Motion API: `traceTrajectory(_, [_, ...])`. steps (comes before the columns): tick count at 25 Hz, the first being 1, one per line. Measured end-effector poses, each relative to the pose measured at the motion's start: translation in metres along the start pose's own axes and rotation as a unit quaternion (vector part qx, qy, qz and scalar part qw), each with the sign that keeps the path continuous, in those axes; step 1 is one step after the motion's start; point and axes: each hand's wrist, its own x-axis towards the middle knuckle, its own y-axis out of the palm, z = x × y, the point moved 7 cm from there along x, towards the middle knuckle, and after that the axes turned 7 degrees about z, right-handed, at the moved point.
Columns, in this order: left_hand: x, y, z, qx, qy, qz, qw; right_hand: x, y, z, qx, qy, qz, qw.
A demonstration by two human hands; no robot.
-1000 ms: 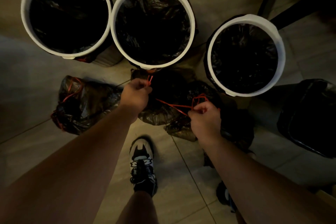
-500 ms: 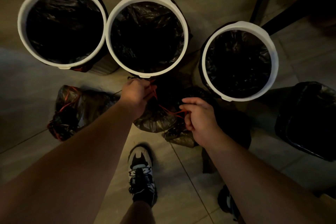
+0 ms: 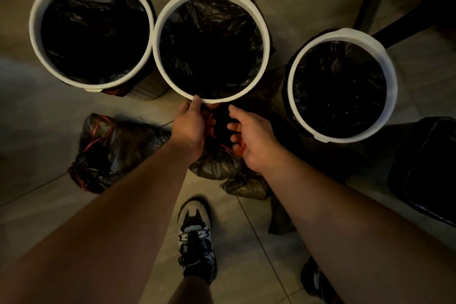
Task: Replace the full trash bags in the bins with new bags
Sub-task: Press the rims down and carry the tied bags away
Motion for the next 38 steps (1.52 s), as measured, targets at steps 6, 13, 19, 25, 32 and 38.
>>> traceTrajectory(6, [0.008, -0.007, -0.01, 0.057, 0.022, 0.02, 0.998, 0.018, 0.015, 0.022, -0.02, -0.077, -0.082, 0.994])
traceTrajectory(13, [0.012, -0.011, -0.009, 0.102, 0.038, 0.021, 0.994, 0.018, 0.033, 0.022, -0.056, -0.071, -0.081, 0.993])
traceTrajectory(19, [0.012, -0.012, -0.006, 0.099, 0.041, 0.05, 0.993, 0.011, 0.037, 0.043, -0.227, -0.249, -0.125, 0.933])
traceTrajectory(25, [0.014, -0.013, -0.004, 0.076, 0.044, 0.084, 0.993, 0.012, 0.056, 0.049, -0.398, -0.297, -0.107, 0.861])
traceTrajectory(32, [0.023, -0.018, 0.004, 0.028, 0.037, 0.039, 0.998, 0.009, 0.07, 0.064, -0.555, -0.359, -0.141, 0.737])
traceTrajectory(38, [0.033, -0.025, -0.004, -0.001, 0.047, 0.009, 0.999, 0.006, 0.075, 0.067, -0.622, -0.406, -0.134, 0.656])
